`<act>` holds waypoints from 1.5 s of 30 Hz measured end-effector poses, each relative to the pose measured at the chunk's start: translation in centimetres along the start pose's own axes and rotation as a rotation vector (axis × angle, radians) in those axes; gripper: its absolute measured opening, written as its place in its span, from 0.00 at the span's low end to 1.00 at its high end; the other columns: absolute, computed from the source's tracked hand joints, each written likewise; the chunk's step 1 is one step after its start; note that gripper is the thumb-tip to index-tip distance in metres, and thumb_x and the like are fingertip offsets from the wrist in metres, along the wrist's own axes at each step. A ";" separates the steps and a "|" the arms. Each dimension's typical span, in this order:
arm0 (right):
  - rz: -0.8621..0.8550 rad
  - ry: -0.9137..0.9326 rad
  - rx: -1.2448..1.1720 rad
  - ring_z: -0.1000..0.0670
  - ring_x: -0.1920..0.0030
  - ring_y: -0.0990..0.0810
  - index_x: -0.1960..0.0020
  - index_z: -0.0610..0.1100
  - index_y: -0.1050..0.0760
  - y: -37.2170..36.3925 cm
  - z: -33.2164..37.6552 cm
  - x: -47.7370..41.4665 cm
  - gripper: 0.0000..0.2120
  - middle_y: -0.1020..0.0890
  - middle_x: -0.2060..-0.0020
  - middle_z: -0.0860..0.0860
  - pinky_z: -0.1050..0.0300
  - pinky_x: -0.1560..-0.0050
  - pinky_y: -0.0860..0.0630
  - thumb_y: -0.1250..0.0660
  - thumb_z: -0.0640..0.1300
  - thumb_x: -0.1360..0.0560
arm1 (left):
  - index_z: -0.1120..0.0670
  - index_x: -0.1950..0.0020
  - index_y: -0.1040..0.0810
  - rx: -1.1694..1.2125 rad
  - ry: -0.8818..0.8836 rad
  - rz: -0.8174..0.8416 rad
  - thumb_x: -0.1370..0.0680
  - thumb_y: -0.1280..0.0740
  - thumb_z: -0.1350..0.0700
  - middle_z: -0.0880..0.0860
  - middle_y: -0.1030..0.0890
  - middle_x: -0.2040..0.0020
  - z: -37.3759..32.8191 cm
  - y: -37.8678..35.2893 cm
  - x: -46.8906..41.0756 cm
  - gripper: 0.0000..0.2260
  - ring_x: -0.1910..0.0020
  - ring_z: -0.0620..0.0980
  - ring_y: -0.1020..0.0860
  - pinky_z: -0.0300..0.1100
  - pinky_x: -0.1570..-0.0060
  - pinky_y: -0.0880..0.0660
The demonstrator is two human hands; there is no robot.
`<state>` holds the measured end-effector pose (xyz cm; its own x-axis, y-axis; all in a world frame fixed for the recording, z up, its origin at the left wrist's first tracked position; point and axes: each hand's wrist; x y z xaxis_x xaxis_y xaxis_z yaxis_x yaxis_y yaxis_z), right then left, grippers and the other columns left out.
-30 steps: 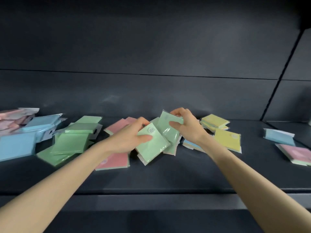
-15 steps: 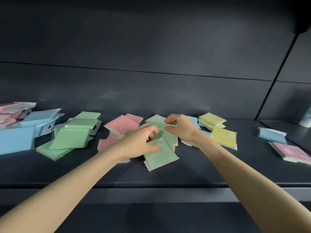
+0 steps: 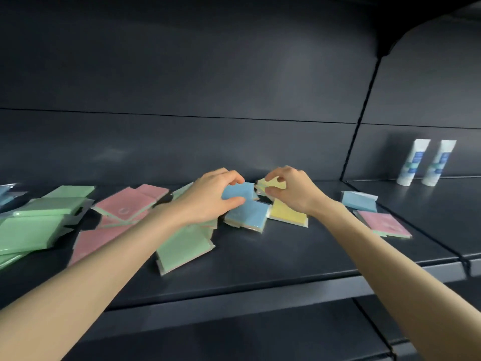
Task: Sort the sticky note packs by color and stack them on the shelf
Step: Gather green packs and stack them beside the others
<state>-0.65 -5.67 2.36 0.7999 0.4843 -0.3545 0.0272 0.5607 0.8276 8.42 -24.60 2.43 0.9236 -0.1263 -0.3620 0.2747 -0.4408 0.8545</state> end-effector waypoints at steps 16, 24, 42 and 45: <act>0.054 -0.125 0.065 0.49 0.39 0.27 0.40 0.46 0.25 10.0 -21.5 5.3 0.13 0.25 0.40 0.49 0.59 0.47 0.33 0.34 0.45 0.24 | 0.50 0.35 0.29 0.023 -0.006 0.101 0.22 0.36 0.48 0.48 0.27 0.40 -15.1 -14.6 -10.5 0.17 0.39 0.48 0.29 0.46 0.39 0.31; 0.097 -0.144 0.028 0.47 0.43 0.26 0.39 0.45 0.25 11.0 -26.0 3.8 0.15 0.24 0.42 0.46 0.59 0.49 0.33 0.34 0.46 0.25 | 0.51 0.35 0.29 0.151 0.102 0.205 0.25 0.33 0.43 0.47 0.27 0.41 -17.2 -18.2 -14.0 0.22 0.40 0.45 0.28 0.39 0.42 0.32; 0.226 -0.297 -0.274 0.49 0.46 0.23 0.35 0.40 0.31 9.1 -28.1 0.8 0.34 0.22 0.47 0.48 0.55 0.44 0.25 0.21 0.45 0.36 | 0.48 0.41 0.29 0.225 0.250 0.376 0.33 0.26 0.39 0.44 0.31 0.40 -16.5 -19.4 -14.2 0.26 0.37 0.45 0.36 0.42 0.36 0.35; 0.170 -0.265 -0.336 0.51 0.49 0.23 0.36 0.39 0.29 9.4 -27.5 1.4 0.32 0.23 0.49 0.50 0.62 0.51 0.28 0.21 0.40 0.37 | 0.50 0.44 0.29 0.286 0.285 0.343 0.33 0.25 0.43 0.46 0.28 0.42 -17.1 -18.6 -13.0 0.24 0.42 0.45 0.30 0.41 0.43 0.30</act>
<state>-15.75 18.80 -2.31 0.9029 0.4247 -0.0663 -0.2788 0.6960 0.6617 -4.14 0.45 -2.32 0.9946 -0.0767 0.0701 -0.1032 -0.6466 0.7558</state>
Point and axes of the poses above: each hand's wrist, its own x-axis away from the middle knuckle, its own y-axis out of the back of the hand, z = x × y
